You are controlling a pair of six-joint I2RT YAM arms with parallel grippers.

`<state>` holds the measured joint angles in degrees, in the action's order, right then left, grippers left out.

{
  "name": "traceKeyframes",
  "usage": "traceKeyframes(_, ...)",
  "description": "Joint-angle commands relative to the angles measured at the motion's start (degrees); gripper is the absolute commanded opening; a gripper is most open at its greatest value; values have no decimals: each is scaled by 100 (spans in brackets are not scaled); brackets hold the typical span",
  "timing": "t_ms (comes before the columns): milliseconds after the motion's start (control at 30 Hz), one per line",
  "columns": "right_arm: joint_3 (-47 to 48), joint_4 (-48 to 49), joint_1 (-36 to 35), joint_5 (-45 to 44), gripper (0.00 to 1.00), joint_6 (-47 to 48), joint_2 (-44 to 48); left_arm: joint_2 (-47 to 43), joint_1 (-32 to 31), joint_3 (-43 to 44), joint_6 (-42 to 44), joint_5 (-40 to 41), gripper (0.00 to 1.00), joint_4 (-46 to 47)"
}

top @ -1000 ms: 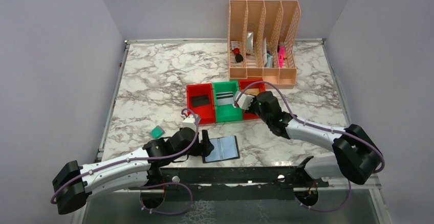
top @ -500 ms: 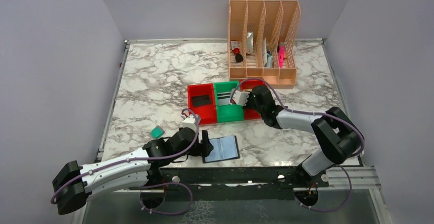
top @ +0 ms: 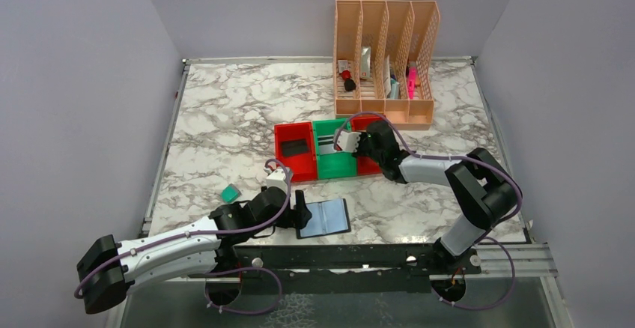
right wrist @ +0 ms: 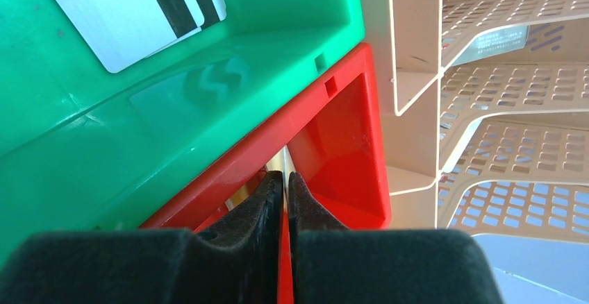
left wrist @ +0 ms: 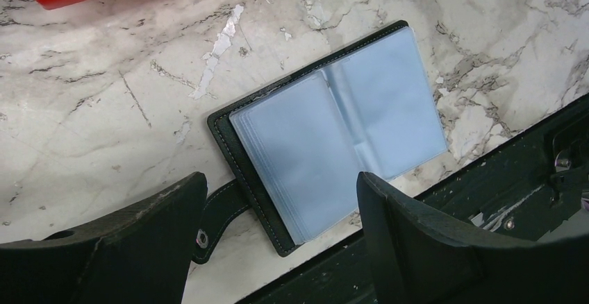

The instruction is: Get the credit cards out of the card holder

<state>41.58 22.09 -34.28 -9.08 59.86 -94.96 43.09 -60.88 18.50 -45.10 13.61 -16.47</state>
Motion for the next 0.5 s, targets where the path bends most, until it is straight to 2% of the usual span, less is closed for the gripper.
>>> traceKeyframes(0,45,254,102,315,13,-143,-64,3,-20,79,55,169,83,-71)
traceKeyframes(267,41,118,183,405,13,-117,-162,-131,-15,91,28,169,83,-184)
traceKeyframes(467,41,11,236,493,17,-71,-230,-197,-17,79,11,170,83,-247)
